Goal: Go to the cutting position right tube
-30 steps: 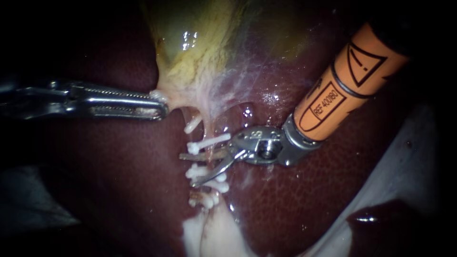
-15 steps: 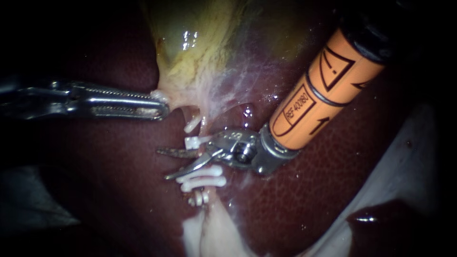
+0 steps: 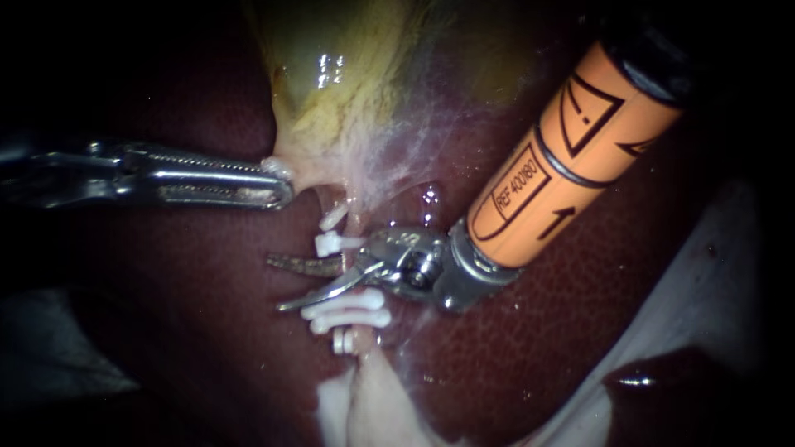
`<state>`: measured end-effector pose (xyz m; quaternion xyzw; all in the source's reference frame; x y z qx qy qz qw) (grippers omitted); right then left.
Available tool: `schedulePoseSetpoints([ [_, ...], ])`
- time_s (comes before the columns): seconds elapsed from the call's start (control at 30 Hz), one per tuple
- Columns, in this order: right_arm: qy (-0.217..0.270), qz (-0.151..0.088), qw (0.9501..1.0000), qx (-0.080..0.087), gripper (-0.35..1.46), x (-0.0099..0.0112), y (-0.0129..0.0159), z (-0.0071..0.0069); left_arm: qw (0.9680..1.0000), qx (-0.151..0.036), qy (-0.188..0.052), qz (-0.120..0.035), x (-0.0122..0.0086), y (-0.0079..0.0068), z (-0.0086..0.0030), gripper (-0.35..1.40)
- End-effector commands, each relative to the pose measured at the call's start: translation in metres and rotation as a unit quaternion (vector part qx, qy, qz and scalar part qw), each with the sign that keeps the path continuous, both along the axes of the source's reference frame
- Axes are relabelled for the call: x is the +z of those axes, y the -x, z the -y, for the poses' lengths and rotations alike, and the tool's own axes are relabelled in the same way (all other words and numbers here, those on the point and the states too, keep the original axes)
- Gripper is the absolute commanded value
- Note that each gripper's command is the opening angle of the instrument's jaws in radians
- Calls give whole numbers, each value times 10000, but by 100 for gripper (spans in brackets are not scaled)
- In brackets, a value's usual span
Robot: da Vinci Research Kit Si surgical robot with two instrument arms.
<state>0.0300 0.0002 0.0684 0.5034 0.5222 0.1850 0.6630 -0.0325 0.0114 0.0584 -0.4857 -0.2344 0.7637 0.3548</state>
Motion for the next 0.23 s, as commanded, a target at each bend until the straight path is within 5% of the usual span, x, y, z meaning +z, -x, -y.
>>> schedulePoseSetpoints([
  [0.03,2,-7,10000,-4,140,-2,0,0,10000,-6,2,-3,0,0,0,-35],
  [0.23,-22,16,10000,11,140,-1,2,-1,10000,-4,3,-2,2,0,-1,-35],
])
